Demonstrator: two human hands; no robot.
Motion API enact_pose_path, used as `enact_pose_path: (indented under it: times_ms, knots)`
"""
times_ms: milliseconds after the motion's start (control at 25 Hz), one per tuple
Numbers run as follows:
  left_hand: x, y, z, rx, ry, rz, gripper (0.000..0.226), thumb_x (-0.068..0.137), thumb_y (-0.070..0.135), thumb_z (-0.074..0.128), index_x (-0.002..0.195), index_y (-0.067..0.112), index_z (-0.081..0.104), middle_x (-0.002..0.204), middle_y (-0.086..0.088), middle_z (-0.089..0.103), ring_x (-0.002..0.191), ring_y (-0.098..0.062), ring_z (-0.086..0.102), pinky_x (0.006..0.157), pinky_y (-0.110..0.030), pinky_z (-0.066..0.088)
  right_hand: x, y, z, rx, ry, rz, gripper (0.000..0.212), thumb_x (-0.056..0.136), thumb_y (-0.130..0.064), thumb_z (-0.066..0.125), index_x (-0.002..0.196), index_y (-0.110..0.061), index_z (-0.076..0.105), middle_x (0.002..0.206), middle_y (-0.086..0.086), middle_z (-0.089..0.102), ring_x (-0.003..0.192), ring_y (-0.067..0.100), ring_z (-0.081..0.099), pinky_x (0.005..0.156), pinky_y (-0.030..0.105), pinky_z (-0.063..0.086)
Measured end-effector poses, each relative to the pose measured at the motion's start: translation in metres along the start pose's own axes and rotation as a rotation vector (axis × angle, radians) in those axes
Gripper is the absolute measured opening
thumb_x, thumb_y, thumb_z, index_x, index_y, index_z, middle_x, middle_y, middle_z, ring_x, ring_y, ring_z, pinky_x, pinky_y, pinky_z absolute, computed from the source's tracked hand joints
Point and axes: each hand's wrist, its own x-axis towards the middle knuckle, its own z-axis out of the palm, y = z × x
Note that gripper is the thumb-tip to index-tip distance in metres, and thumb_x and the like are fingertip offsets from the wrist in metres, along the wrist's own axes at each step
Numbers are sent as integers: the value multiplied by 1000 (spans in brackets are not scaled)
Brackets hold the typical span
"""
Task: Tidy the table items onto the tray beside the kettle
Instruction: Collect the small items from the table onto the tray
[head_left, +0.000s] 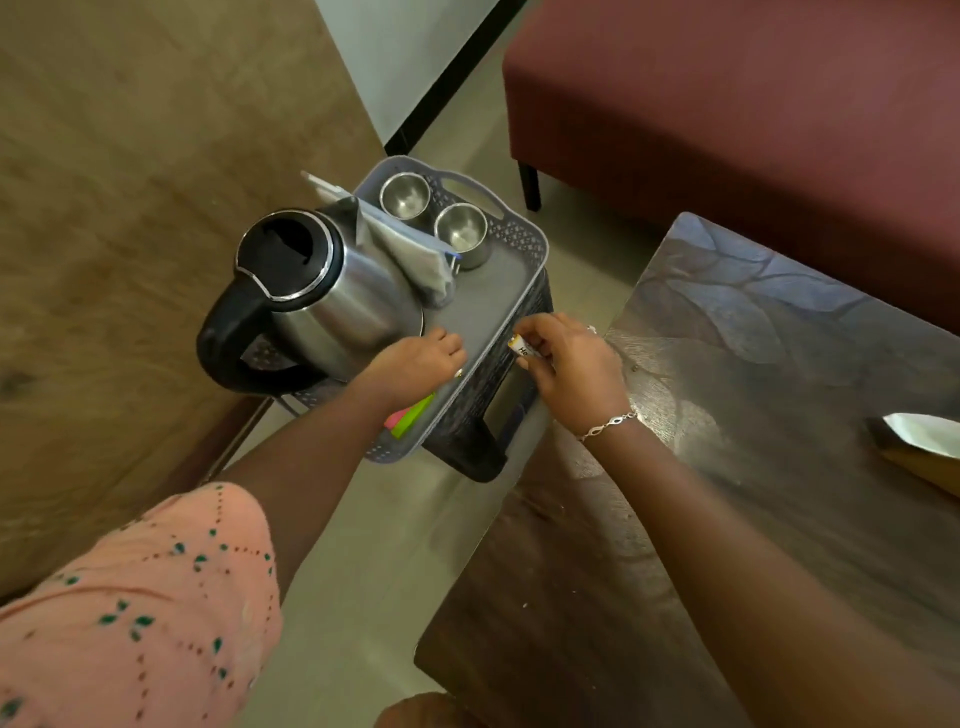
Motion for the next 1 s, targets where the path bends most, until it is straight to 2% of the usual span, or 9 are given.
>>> enact_pose_path:
  times_ms: [240,520,680,880,1000]
  knots:
    - [6,0,25,-86,-46,-51,27,93,6,33,116,4,46,122,-14,46,114,-30,43,85,-39,47,28,-3,20,-34,-67,27,25,83,-10,61,108,-10,61,101,8,63,91,21,57,73,22,37]
    - [-2,-2,33,-232,-34,-119,25,90,3,38,110,5,53,118,-12,49,113,-27,45,87,-38,47,63,-15,41,-76,-178,3,22,83,-11,62,106,-10,63,101,10,64,92,25,58,80,34,46]
    - [-12,-4,43,-485,78,-174,26,84,-4,43,103,0,59,112,-16,54,106,-31,52,84,-45,45,88,-19,56,-141,-273,21,23,82,-9,61,105,-10,63,103,13,66,97,31,59,83,39,49]
    - [-18,2,51,-876,259,-353,37,83,-9,46,114,3,60,111,-20,62,103,-33,58,88,-39,46,100,-26,86,-252,-426,37,26,81,-8,59,106,-9,63,107,17,65,100,37,59,84,40,48]
    - [-26,11,55,-919,297,-408,38,83,-4,49,118,8,58,105,-20,64,98,-36,60,83,-42,49,99,-29,105,-284,-481,73,29,80,-8,61,109,-6,61,111,23,61,102,41,57,82,41,47]
